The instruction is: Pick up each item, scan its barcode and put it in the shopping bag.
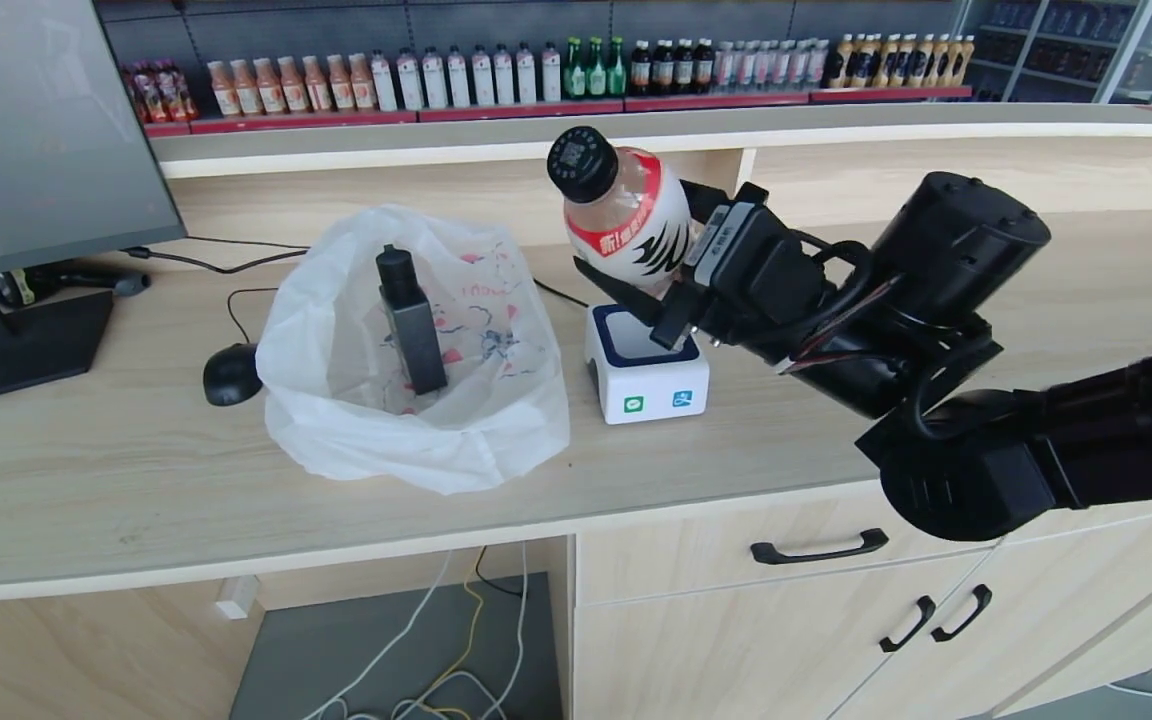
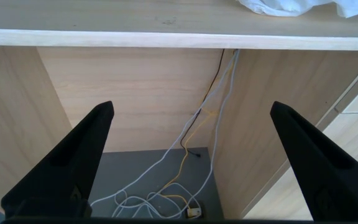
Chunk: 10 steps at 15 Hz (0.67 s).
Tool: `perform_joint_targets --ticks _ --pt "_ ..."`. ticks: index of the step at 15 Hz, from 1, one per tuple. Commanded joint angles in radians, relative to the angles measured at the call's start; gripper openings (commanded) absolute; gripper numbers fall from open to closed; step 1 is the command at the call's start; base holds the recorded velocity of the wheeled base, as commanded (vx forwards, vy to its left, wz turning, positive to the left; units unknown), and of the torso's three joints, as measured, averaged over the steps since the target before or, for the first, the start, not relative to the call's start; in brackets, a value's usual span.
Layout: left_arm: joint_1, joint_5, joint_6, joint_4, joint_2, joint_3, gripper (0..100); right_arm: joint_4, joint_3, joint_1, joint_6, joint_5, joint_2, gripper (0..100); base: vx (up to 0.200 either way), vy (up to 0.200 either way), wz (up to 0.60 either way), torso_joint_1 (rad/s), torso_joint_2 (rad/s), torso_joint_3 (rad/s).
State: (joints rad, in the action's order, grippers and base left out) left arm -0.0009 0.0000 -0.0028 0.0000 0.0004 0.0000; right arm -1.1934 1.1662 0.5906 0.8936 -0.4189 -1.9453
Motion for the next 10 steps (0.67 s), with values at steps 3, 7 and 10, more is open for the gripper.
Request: perform_joint_targets --ticks 3,7,10 --pt "-0.001 0.000 0.000 0.000 0.000 0.000 100 -0.005 0.004 -0.043 0.021 -0.057 -0.038 0 0.000 0.000 0.00 0.000 0.00 0.000" --pt "0.001 0.000 0.000 0.000 0.000 0.000 100 -0.006 0.018 -0.061 0.045 -0.081 -0.086 0 0.000 0.000 0.00 0.000 0.00 0.000" --pt "-0.001 0.000 0.000 0.000 0.000 0.000 100 -0.006 0.052 -0.075 0.048 -0.090 -0.112 0 0.000 0.000 0.00 0.000 0.00 0.000"
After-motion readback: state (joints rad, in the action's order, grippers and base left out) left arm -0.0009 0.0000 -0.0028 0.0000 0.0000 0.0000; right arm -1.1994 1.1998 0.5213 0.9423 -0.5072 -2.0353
